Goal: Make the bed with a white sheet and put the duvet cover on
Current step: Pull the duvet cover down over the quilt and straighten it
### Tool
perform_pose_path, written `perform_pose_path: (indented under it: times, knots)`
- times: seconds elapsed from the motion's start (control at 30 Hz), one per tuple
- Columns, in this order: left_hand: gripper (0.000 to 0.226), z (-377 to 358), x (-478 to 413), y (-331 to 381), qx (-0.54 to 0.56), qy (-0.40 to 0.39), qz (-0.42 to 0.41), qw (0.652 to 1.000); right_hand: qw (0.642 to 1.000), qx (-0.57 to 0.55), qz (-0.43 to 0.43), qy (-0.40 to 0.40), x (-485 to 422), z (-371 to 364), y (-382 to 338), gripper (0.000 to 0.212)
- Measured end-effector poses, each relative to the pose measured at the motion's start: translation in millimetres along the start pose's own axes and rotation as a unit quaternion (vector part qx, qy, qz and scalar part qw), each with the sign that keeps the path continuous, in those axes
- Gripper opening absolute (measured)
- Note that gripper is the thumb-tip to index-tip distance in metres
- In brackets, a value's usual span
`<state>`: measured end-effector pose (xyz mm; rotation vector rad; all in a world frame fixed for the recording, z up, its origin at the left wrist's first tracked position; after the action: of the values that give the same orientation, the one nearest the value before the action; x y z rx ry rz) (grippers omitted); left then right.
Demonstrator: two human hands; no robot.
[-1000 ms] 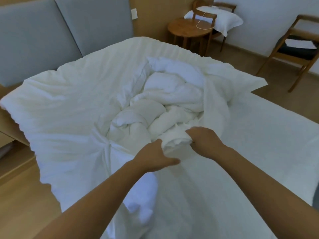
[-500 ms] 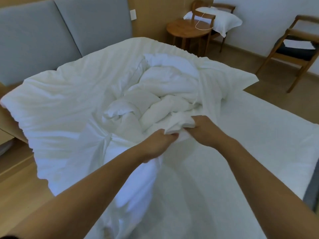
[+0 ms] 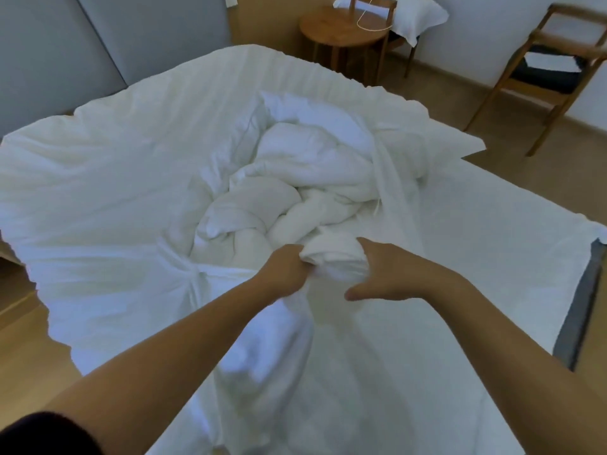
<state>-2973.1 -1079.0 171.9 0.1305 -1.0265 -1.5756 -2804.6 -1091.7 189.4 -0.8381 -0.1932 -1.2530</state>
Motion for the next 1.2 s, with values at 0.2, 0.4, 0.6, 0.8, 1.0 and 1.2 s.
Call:
perform_pose_path:
  times: [0.2,0.4,0.6,0.8,1.0,1.2]
  knots:
    - [0.017,17,17,-25,0.328,-0.003,0.029,0.944,0.992,0.053,0.064,0.097,-62,-2,-30,0.022]
    - [0.028,24,22,-44,-0.221,-0.038,0.092,0.97,0.998,-0.012,0.054,0.015,-64,-25,-41,0.024]
    - [0.025,-87,38,28,-0.117,-0.214,-0.055,0.968,0.999,0.049,-0.009,-0.02,27,-10,31,0.029]
    - [0.037,-115,37,33,0.093,-0.324,0.013,0.941,0.995,0.019,-0.083,-0.045,43,-11,60,0.039]
    - [0.037,-100,31,-10,0.084,-0.288,0.003,0.954,0.968,0.199,-0.122,-0.088,22,-44,80,0.017]
    - [0.042,-43,23,-113,0.037,-0.081,0.093,0.992,0.957,0.22,-0.136,-0.13,3,-96,81,0.015]
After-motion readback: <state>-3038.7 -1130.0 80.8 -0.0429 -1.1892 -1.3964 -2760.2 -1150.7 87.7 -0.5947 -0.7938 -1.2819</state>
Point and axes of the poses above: each hand's wrist, its own x-axis away from the middle knuckle, its own z-axis out of the back of the hand, y = z × x, the point moved 4 cm from there along -x, towards the middle knuckle, and after that the axes turned 8 degrees about -y, right-handed, at the moved point
